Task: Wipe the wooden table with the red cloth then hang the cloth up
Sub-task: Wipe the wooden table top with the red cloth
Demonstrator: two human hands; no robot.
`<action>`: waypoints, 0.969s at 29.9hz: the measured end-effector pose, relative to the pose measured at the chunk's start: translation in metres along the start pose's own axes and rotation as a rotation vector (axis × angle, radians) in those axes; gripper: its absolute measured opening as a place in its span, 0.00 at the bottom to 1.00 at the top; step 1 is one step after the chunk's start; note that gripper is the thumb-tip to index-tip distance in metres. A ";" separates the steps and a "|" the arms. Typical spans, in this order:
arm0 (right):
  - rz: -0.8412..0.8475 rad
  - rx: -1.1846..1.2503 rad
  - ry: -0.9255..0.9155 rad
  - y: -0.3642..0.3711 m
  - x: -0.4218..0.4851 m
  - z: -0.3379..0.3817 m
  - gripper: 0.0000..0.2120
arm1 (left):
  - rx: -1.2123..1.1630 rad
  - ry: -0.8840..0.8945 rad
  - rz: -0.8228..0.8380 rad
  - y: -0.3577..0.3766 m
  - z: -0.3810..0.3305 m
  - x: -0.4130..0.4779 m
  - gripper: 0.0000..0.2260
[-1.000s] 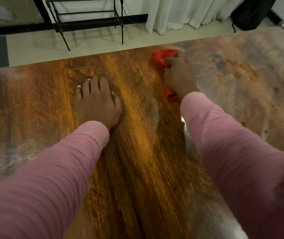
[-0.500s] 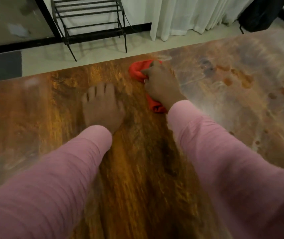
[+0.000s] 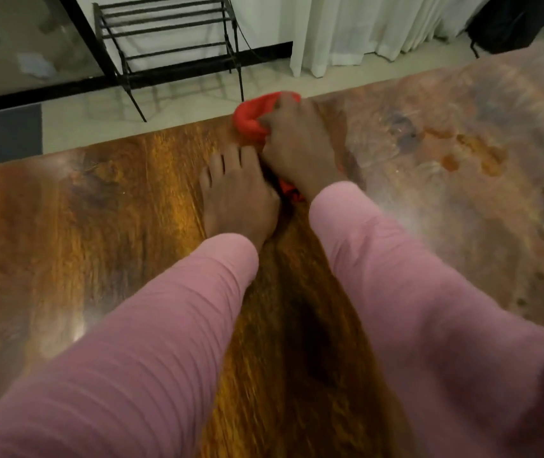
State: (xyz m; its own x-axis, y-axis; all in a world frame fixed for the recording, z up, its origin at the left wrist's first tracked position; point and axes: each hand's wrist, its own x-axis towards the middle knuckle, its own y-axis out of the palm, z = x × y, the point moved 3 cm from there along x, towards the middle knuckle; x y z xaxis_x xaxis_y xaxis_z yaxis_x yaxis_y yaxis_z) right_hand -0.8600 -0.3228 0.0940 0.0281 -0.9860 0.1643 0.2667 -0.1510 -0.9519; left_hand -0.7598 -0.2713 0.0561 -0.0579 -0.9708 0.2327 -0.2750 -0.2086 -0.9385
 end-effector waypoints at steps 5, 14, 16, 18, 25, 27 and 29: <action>0.052 -0.012 0.031 -0.006 0.013 -0.038 0.17 | -0.030 0.014 0.004 -0.002 0.002 0.000 0.16; -0.016 0.039 0.160 -0.005 0.013 -0.039 0.15 | 0.037 -0.001 0.029 -0.001 -0.003 0.000 0.15; 0.019 0.046 -0.031 0.003 0.003 -0.024 0.17 | 0.036 0.007 0.029 -0.001 -0.003 -0.001 0.15; 0.017 0.027 -0.096 0.002 -0.002 -0.029 0.17 | 0.030 0.019 0.041 -0.001 -0.002 -0.001 0.15; -0.051 -0.018 0.400 -0.024 0.008 -0.097 0.16 | 0.023 0.018 0.036 -0.002 -0.003 0.000 0.15; -0.074 -0.045 0.393 -0.021 0.001 -0.080 0.16 | 0.019 0.016 0.038 -0.002 -0.004 0.001 0.15; -0.070 -0.023 0.229 -0.011 -0.010 -0.057 0.17 | 0.028 0.020 0.033 -0.002 -0.004 0.000 0.16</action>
State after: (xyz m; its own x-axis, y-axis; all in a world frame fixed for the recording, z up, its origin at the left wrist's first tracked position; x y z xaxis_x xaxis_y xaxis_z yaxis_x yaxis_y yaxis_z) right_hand -0.9177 -0.3158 0.0881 -0.2096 -0.9631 0.1692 0.2385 -0.2181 -0.9463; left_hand -0.7630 -0.2701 0.0592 -0.0859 -0.9747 0.2065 -0.2452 -0.1802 -0.9526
